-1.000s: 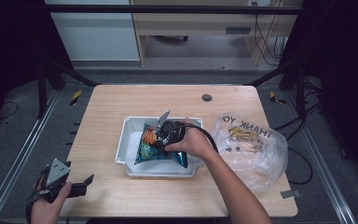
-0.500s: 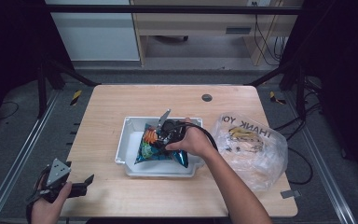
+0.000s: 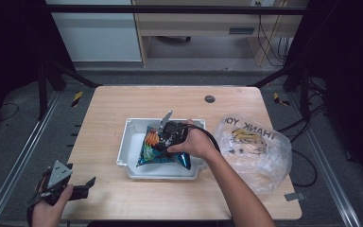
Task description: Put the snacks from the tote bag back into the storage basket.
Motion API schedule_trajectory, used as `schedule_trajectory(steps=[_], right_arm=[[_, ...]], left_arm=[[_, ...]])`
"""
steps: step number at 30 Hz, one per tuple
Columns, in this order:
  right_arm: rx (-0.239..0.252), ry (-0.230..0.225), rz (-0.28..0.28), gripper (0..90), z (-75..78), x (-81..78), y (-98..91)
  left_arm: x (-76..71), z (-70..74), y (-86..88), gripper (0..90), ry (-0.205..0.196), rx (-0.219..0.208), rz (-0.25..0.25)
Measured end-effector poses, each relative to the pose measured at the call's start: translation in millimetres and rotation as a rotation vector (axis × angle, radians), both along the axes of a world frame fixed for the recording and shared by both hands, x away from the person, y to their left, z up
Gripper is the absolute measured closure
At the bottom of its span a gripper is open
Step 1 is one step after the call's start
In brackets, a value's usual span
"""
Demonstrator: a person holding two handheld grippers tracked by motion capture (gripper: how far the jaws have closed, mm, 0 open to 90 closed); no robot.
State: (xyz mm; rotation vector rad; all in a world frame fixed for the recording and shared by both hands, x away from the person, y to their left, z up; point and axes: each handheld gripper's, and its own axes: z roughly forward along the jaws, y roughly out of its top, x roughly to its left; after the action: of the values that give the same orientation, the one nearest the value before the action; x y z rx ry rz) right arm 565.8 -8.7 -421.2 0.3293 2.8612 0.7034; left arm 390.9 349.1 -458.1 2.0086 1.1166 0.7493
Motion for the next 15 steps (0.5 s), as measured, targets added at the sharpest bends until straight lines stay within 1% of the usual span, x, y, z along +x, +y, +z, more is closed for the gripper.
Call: schedule_trajectory(steps=[4, 7, 9, 11, 15], right_arm=[[0.000, -0.003, 0.001, 39.1, 0.3, 0.0, 0.2], [0.001, -0.005, -0.011, 36.3, 1.6, -1.3, 0.0], [0.003, -0.009, -0.004, 35.7, 1.9, -0.7, -0.7], [0.008, -0.009, -0.019, 33.4, 3.7, -1.3, -1.8], [0.009, -0.011, -0.023, 31.2, 4.8, -0.8, -3.1]], left_arm=[[-0.4, -0.1, -0.2, 3.5, 0.000, -0.001, 0.001], [-0.3, -0.1, -0.3, 3.5, 0.001, -0.001, 0.002], [-0.3, -0.3, -0.5, 3.5, 0.000, 0.000, 0.003], [-0.3, -0.2, -1.3, 3.5, 0.001, 0.004, -0.001], [-0.2, -0.3, -1.7, 3.5, 0.002, 0.003, -0.003]])
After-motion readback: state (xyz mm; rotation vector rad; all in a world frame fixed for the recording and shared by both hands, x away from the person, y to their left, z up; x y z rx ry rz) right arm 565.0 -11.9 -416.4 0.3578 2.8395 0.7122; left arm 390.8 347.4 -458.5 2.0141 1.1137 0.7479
